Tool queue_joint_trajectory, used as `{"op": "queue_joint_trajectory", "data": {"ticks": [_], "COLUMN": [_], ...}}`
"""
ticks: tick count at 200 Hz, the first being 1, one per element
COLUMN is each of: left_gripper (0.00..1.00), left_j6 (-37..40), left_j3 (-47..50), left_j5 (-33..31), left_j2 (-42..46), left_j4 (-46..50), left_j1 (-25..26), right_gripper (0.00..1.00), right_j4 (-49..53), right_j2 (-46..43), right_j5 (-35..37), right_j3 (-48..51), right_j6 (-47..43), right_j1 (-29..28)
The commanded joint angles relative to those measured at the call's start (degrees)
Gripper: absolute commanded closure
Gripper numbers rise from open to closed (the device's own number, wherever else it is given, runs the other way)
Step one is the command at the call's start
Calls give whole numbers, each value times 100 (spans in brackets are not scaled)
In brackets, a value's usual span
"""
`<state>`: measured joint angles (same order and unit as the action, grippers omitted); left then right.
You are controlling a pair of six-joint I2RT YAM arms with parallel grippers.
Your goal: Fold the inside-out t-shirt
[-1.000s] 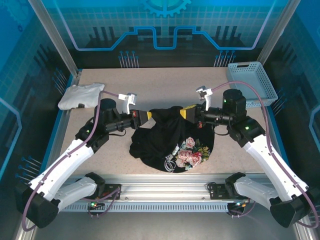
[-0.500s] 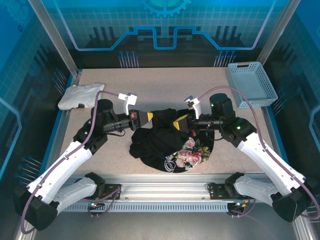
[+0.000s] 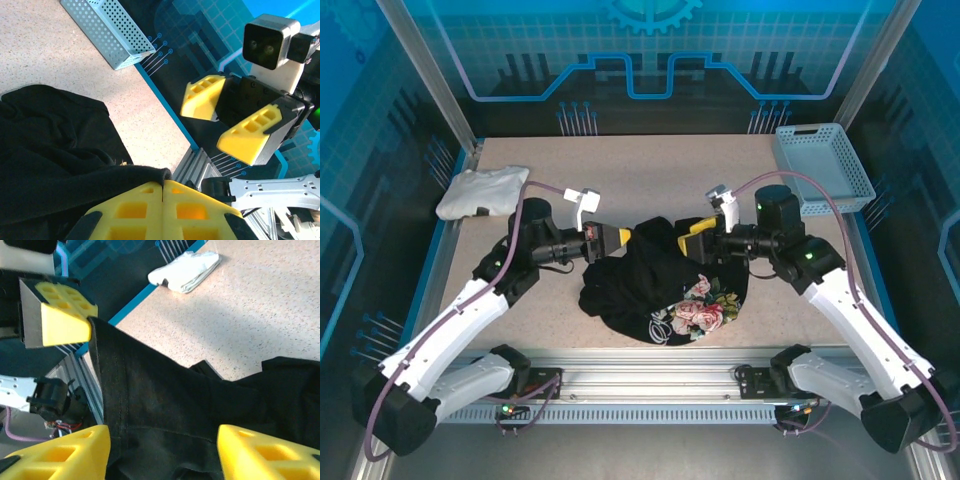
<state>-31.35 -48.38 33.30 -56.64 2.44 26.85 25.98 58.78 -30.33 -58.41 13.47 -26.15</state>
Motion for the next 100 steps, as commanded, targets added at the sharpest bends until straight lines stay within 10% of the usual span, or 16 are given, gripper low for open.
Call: {"op": "queue_joint_trajectory", "data": {"ticks": [1,47,100], "left_gripper": [100,100,100], "left_j6": [5,40,83], "left_j3": [74,-20,-88], "left_j5": [168,96,28], "left_j2": [-47,-191,-245], "left_j4": [-191,-159,-98], "left_j1": [35,196,245], "right_gripper": [38,41,46], "right_j4": [252,499,132], "right_j2": [374,432,374], "right_j5": [34,355,2331], "right_j3": [-139,-64,163], "right_j6": [-377,-1075,-1644], "right_j1": [-321,-1136,-2365]}}
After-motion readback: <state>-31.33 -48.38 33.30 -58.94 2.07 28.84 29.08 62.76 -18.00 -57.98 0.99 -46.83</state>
